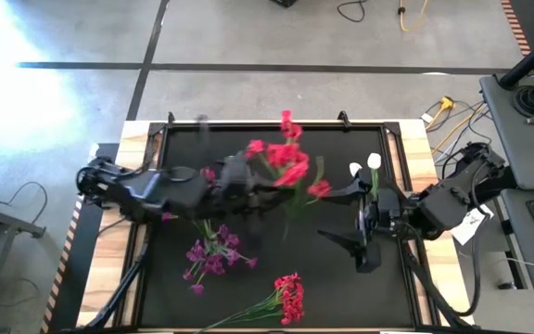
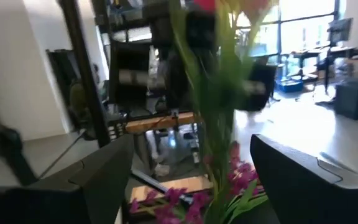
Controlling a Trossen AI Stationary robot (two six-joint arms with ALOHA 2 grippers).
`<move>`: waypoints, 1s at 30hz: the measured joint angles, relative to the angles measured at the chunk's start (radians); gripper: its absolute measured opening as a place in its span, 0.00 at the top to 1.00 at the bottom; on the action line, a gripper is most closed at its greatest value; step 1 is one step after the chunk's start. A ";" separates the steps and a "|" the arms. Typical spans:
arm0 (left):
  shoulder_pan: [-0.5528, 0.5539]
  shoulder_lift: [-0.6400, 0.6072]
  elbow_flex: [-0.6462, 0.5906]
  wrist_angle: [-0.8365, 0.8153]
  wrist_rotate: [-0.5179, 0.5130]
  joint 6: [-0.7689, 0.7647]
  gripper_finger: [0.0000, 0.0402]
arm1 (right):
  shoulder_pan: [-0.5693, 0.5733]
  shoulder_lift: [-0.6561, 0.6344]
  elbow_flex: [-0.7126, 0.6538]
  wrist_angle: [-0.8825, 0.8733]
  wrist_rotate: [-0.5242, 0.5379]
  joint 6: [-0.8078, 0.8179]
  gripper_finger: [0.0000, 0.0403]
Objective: Sort flowers into vase by color
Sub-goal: Put the left red flower into the yellow flower vase
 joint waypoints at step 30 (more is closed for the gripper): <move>0.071 0.039 -0.001 0.065 0.051 0.022 0.97 | -0.161 0.050 0.001 -0.038 -0.024 0.106 0.46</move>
